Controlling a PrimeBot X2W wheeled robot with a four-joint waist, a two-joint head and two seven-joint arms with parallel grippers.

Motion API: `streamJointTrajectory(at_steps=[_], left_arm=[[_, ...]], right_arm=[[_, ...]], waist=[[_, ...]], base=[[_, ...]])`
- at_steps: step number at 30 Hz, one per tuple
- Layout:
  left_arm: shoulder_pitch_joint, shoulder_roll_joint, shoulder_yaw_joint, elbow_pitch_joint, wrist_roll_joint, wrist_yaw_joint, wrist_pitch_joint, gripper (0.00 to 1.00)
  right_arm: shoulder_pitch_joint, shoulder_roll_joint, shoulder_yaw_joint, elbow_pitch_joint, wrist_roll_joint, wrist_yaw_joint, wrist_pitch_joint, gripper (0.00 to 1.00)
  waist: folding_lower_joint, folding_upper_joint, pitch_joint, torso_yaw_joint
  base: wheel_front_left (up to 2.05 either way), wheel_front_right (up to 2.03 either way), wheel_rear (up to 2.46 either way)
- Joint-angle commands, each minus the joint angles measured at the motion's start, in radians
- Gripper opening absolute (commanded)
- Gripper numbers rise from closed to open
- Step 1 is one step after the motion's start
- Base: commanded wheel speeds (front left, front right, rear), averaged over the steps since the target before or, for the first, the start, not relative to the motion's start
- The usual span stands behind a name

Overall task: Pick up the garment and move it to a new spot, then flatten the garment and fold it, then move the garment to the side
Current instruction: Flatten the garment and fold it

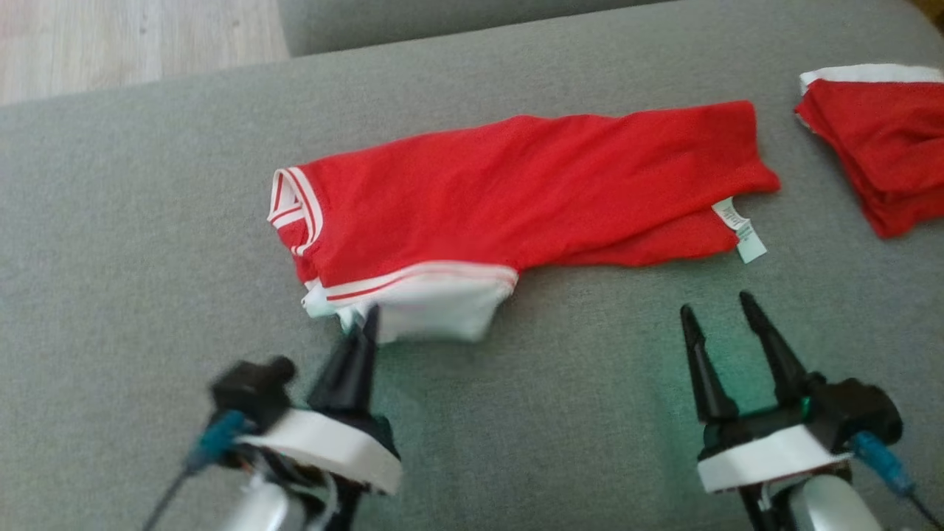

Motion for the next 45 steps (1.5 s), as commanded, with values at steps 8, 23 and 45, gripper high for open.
streamJointTrajectory(at_steps=[8,23,45], left_arm=[[-0.094,0.092,0.149,-0.196,-0.012,0.023,0.003,0.0],[-0.213,0.1,0.156,-0.184,0.005,0.012,0.016,0.0],[-0.247,0.102,0.142,-0.179,0.003,0.004,0.019,0.0]], right_arm=[[-0.116,-0.078,-0.009,-0.017,0.032,-0.001,-0.004,1.0],[-0.279,-0.222,-0.031,0.328,0.054,-0.001,-0.004,1.0],[-0.369,-0.221,-0.023,0.43,0.008,-0.001,-0.004,0.0]], waist=[[0.0,0.0,0.069,0.04],[0.0,0.0,0.118,0.083],[0.0,0.0,0.131,0.103]], base=[[0.0,0.0,0.0],[0.0,0.0,0.0],[0.0,0.0,0.0]])
